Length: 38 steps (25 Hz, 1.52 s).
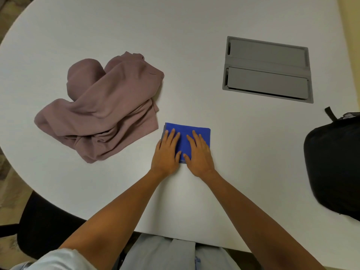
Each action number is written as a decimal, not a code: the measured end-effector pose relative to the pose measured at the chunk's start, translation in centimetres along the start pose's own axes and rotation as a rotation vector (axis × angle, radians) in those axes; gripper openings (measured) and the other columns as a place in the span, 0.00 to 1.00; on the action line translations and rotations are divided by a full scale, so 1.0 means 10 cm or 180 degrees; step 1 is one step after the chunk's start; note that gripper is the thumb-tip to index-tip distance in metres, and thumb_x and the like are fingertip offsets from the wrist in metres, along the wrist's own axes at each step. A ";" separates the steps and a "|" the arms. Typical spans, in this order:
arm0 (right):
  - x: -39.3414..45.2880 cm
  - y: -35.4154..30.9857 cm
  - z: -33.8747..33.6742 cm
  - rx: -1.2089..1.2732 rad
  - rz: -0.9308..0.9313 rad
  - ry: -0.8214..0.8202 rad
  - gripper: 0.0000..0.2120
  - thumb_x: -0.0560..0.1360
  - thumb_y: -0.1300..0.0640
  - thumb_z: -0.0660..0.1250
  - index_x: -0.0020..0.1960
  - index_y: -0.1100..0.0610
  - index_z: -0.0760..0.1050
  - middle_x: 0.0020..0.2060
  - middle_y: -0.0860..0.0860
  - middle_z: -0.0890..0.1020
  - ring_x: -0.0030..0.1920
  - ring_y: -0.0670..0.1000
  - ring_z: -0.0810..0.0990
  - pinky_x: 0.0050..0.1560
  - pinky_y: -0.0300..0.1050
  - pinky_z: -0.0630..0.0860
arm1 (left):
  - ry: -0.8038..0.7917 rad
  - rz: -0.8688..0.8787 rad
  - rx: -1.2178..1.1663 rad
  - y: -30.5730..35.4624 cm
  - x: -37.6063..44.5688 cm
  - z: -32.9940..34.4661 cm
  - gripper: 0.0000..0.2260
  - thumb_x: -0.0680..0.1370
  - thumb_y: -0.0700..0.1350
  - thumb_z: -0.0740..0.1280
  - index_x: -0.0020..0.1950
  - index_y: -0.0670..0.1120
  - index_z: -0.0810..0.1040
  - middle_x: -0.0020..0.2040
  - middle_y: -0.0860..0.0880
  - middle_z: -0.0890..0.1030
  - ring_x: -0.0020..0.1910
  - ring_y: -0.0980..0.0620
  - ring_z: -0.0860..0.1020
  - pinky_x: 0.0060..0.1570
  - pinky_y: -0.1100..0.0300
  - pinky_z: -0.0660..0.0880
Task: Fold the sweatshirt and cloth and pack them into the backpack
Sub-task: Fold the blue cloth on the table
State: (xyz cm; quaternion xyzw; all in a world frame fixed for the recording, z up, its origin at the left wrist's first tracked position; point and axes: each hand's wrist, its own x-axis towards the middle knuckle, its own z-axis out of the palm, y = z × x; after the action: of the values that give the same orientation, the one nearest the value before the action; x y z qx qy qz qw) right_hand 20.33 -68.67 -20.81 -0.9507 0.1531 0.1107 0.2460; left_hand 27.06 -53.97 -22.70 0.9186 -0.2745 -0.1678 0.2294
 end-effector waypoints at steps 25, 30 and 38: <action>-0.17 0.06 0.04 -0.0639 0.0517 -0.1041 0.50 0.78 0.42 0.66 0.79 0.52 0.30 0.78 0.53 0.30 0.78 0.62 0.33 0.76 0.64 0.40 | -0.0518 -0.1003 -0.0769 0.39 -0.02 0.17 0.30 0.84 0.56 0.54 0.82 0.50 0.46 0.82 0.45 0.45 0.81 0.44 0.44 0.77 0.42 0.41; -0.08 0.73 -0.26 -0.0636 0.0310 -0.0785 0.54 0.72 0.31 0.66 0.79 0.49 0.32 0.79 0.50 0.33 0.78 0.61 0.34 0.76 0.64 0.40 | -0.0705 -0.0937 -0.0896 0.74 0.22 0.20 0.31 0.84 0.59 0.54 0.82 0.52 0.46 0.83 0.45 0.47 0.81 0.44 0.42 0.77 0.41 0.40; 0.11 1.72 -0.84 -0.0750 0.0516 -0.0689 0.55 0.69 0.26 0.63 0.80 0.48 0.35 0.79 0.49 0.35 0.79 0.60 0.35 0.74 0.72 0.44 | -0.1191 -0.0868 -0.0257 1.17 0.56 0.30 0.39 0.79 0.65 0.61 0.82 0.57 0.43 0.82 0.50 0.41 0.79 0.37 0.36 0.73 0.30 0.43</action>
State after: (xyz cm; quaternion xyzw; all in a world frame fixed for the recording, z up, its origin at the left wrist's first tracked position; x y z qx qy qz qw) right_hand 16.52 -87.50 -21.40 -0.9400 0.1877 0.2491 0.1382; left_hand 25.19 -66.90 -20.23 0.8902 -0.1787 -0.3754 0.1862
